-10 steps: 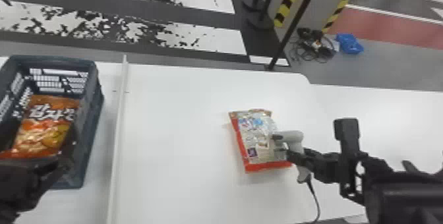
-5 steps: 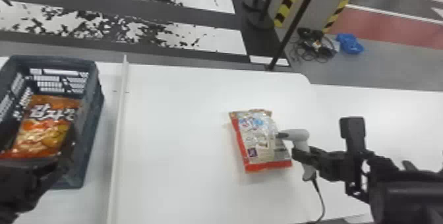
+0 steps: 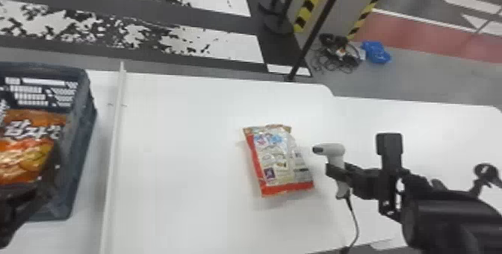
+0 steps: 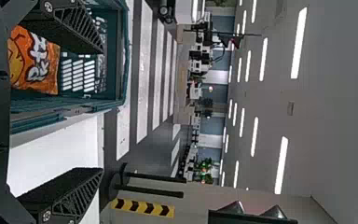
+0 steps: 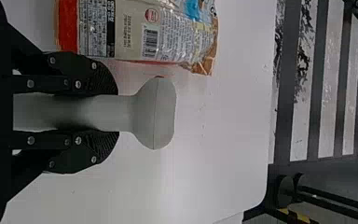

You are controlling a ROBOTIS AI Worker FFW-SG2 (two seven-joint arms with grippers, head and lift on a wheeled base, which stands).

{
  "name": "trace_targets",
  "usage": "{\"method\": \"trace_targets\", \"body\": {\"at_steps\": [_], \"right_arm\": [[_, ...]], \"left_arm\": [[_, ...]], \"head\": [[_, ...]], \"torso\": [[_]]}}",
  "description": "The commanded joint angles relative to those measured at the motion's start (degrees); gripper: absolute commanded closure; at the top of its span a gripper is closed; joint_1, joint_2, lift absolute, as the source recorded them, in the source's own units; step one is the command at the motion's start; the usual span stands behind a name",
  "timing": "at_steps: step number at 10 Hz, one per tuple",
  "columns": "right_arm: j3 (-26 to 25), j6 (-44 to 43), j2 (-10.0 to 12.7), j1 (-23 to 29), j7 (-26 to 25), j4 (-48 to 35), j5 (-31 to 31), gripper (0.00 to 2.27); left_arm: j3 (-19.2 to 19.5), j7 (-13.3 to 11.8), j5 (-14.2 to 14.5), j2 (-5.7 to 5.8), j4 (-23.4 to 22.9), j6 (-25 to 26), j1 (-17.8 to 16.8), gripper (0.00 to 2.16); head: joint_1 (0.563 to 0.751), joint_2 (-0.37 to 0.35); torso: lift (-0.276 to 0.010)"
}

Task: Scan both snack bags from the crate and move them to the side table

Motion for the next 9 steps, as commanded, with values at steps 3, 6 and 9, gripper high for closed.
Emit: {"method": "trace_targets", "body": {"at_steps": [3, 6, 9], "right_arm": [[0.4, -4.5, -1.2, -2.3, -0.6, 6.9, 2.2, 2.25], [0.8, -8.0, -1.8, -3.9, -1.4, 11.6, 2.9, 2.25], [1.3, -10.6, -1.8, -4.4, -2.1, 14.1, 3.2, 2.25]], "left_arm": [[0.0, 0.0, 0.0, -0.15, 0.1, 0.0, 0.1, 0.10], [0.0, 0.0, -0.1, -0.24, 0.0, 0.0, 0.2, 0.10], [0.0, 0.0, -0.2, -0.33, -0.1, 0.0, 0.2, 0.10]], "head": [[0.695, -0.350], [0.695, -0.350], [0.695, -0.350]], "torso": [[-0.075], [-0.075], [-0.075]]}}
